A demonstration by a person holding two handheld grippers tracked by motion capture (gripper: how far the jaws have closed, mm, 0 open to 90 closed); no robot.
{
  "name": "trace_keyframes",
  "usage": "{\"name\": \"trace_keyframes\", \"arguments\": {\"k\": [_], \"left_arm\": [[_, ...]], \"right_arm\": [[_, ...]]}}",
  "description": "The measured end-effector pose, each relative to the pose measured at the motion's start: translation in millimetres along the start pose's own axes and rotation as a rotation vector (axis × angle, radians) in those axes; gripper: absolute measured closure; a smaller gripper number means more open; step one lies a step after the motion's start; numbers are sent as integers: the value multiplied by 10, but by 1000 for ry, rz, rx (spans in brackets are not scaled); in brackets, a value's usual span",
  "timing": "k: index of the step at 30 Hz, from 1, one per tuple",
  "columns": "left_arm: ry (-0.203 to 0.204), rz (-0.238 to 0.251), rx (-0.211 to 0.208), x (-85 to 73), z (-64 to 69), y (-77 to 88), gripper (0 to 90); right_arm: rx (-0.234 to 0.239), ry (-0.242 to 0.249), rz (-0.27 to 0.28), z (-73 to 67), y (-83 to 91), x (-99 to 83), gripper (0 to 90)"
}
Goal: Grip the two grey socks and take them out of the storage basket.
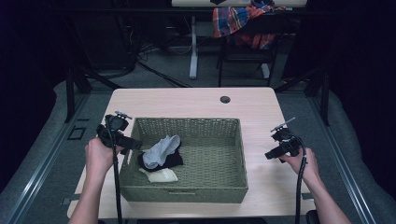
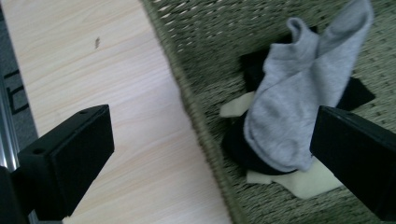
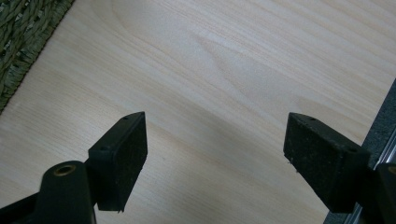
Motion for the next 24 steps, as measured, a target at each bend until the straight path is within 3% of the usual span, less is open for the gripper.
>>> {"name": "trace_keyframes", "arguments": {"k": [17, 24], "left_arm": [[-80, -6, -88, 179, 325, -157, 0], [-108, 12, -145, 227, 446, -267, 0]], "right_arm": [[-1, 8, -7, -3, 1, 2, 227], [-4, 9, -6, -6, -2, 2, 229]]}}
Point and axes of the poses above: each handheld gripper's, and its own axes: y roughly backward along the jaws, x roughly out of its top, z roughly to its right, the point moved 2 cm from there along -y, roughly forward along the jaws, and after that the axes turned 4 degrees about -z, right-handed, at the moved point
